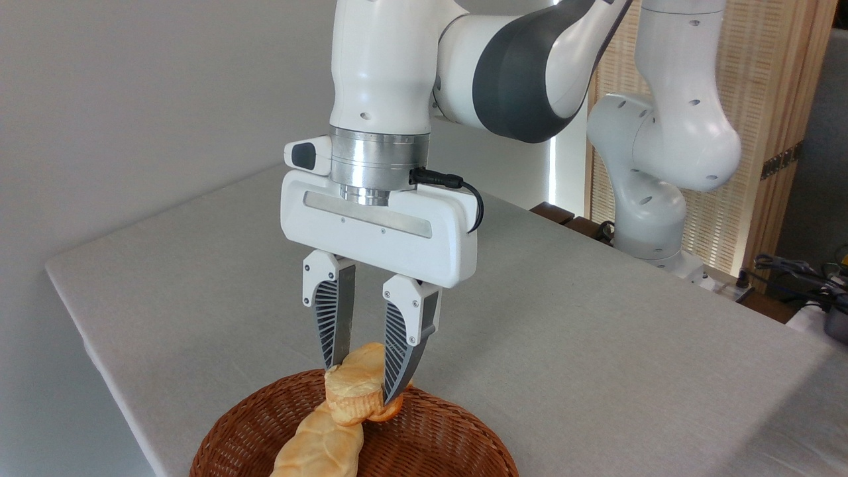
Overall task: Put bread into the basket
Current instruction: 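Lower the bun into the basket and open the gripper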
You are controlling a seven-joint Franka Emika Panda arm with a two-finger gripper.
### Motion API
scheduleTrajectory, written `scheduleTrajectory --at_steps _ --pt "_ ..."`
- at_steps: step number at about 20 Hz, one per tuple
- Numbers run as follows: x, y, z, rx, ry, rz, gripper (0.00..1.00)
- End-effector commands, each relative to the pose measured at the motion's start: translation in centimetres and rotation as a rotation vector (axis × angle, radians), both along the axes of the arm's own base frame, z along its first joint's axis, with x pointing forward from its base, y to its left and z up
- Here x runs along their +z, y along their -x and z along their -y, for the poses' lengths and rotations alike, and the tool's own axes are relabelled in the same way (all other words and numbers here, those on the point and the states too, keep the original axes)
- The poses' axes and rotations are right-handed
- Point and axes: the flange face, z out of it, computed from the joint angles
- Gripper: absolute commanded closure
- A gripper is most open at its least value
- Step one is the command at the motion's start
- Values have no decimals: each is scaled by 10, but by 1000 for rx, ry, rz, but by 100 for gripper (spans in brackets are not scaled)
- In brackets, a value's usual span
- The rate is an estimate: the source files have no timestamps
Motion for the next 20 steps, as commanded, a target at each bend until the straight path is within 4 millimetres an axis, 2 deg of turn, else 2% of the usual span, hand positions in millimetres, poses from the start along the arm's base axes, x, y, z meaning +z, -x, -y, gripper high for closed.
scheduleTrajectory --at_steps 1,8,11,16,20 --pt "5 -2 -2 -5 0 19 0" --pt "6 -2 0 -11 0 21 0" --pt "23 -2 13 -31 1 19 0" --pt "70 12 75 -113 19 -176 0" --pt "79 25 106 -154 90 -274 0"
